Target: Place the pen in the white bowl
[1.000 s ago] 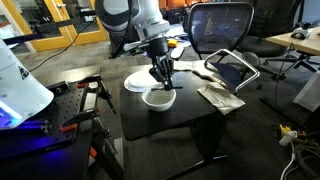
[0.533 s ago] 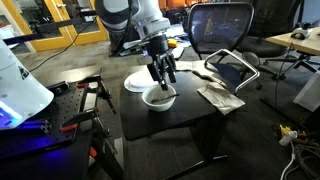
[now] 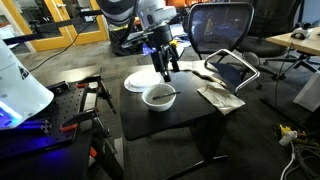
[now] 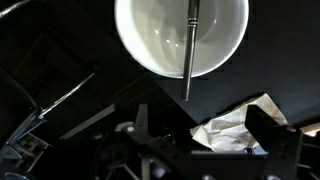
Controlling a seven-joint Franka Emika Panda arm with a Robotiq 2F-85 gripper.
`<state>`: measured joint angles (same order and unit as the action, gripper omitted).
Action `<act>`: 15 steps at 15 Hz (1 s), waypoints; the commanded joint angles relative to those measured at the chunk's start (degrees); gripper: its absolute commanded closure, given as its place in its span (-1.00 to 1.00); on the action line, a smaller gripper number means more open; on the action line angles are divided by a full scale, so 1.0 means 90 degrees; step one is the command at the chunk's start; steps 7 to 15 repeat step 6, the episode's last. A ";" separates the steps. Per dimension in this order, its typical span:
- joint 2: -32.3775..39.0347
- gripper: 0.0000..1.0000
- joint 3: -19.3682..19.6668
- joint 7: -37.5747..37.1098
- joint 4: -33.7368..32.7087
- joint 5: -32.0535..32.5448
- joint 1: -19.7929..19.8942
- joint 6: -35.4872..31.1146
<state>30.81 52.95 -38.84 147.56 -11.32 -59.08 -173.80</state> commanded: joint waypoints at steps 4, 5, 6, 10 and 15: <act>-0.0135 -1.00 -0.0046 0.0196 -0.0021 0.0008 0.0103 0.0038; -0.0110 -1.00 -0.0050 0.0192 -0.0020 0.0007 0.0097 0.0039; -0.0096 -1.00 -0.0052 0.0191 -0.0020 0.0006 0.0095 0.0039; -0.0096 -1.00 -0.0052 0.0191 -0.0020 0.0006 0.0095 0.0039; -0.0096 -1.00 -0.0052 0.0191 -0.0020 0.0006 0.0095 0.0039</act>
